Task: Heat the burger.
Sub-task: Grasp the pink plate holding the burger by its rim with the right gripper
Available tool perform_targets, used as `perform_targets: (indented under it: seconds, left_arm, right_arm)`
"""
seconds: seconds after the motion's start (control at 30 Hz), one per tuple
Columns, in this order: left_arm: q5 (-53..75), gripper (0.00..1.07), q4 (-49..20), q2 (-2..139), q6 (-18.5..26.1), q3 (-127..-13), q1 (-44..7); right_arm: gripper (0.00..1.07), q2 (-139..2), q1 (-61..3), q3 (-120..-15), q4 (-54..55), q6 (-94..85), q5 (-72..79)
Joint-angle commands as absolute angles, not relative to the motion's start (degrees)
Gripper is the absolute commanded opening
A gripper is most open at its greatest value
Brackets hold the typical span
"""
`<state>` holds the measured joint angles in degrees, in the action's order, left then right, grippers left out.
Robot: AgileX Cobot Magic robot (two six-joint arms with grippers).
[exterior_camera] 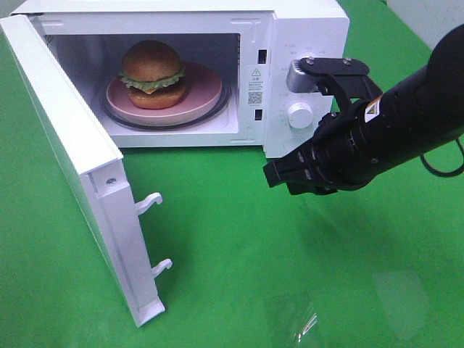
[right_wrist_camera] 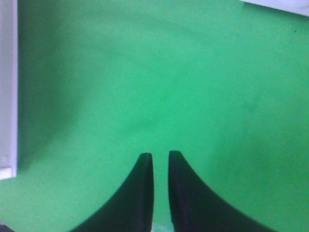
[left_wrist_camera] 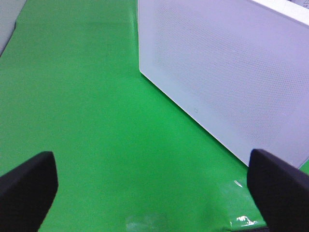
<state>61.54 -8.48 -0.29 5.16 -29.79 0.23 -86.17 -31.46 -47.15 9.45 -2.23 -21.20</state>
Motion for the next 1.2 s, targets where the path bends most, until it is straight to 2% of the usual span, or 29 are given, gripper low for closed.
perform_targets:
  seconds: [0.03,0.17,0.3,0.57,0.6,0.8,0.83,1.03,1.2]
  left_arm:
    - [60.91,1.0,-8.59,-0.63,4.93,-29.56,0.4]
    - [60.91,1.0,-8.59,-0.63,4.93,-29.56,0.4]
    - [60.91,1.0,-8.59,-0.63,4.93,-29.56,0.4]
    - [60.91,1.0,-8.59,-0.63,4.93,-29.56,0.4]
    - [60.91,1.0,-8.59,-0.63,4.93,-29.56,0.4]
    - [60.91,1.0,-8.59,-0.63,4.93,-29.56,0.4]
    - [60.91,1.0,-8.59,-0.63,4.93,-29.56,0.4]
    - [60.91,1.0,-8.59,-0.63,4.93,-29.56,0.4]
    - [60.91,1.0,-8.59,-0.63,4.93,-29.56,0.4]
  right_arm:
    - [0.13,-85.54,-31.28,-50.88,-4.13,-3.27,-28.53]
    - [0.14,-85.54,-31.28,-52.88,-11.69,-5.21,-32.2]
    - [0.15,-85.54,-31.28,-54.32,-14.78,-9.91,-33.06]
    - [0.15,-85.54,-31.34,-54.83,-14.32,-34.09,-31.11]
    - [0.15,-85.54,-31.34,-54.83,-14.32,-41.94,-30.94]
    - [0.16,-85.54,-31.34,-54.83,-14.32,-55.52,-30.77]
    - [0.16,-85.54,-31.34,-54.83,-14.44,-64.29,-30.54]
    - [0.19,-85.54,-31.34,-54.83,-14.5,-76.26,-30.37]
    - [0.24,-85.54,-31.46,-54.77,-14.44,-76.78,-29.34]
